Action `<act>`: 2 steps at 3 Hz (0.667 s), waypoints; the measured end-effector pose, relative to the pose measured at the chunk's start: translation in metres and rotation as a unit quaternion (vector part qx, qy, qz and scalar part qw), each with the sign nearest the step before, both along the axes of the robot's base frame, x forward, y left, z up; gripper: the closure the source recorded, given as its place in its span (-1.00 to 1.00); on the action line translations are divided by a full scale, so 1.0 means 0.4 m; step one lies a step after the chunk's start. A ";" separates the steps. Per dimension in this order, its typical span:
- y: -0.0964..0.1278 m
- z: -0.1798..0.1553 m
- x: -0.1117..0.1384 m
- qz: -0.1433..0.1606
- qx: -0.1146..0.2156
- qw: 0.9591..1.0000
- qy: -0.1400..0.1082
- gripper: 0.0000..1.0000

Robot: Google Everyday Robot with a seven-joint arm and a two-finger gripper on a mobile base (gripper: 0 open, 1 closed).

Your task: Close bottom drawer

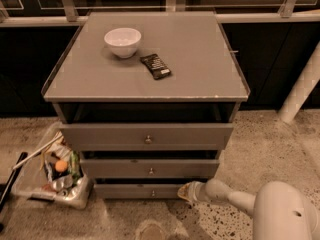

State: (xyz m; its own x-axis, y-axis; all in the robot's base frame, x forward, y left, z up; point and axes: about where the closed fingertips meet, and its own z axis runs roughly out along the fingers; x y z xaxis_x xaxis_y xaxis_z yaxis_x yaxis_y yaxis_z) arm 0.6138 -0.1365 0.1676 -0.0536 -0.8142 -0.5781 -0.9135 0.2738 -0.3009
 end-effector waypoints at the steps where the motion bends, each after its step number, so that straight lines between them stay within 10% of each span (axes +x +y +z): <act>1: 0.000 0.001 -0.009 0.000 0.000 1.000 0.000 1.00; 2: 0.003 0.026 -0.095 0.029 0.012 0.999 0.015 1.00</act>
Offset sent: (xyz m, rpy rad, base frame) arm -0.0924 -0.0006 0.0233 0.0600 0.0843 0.1388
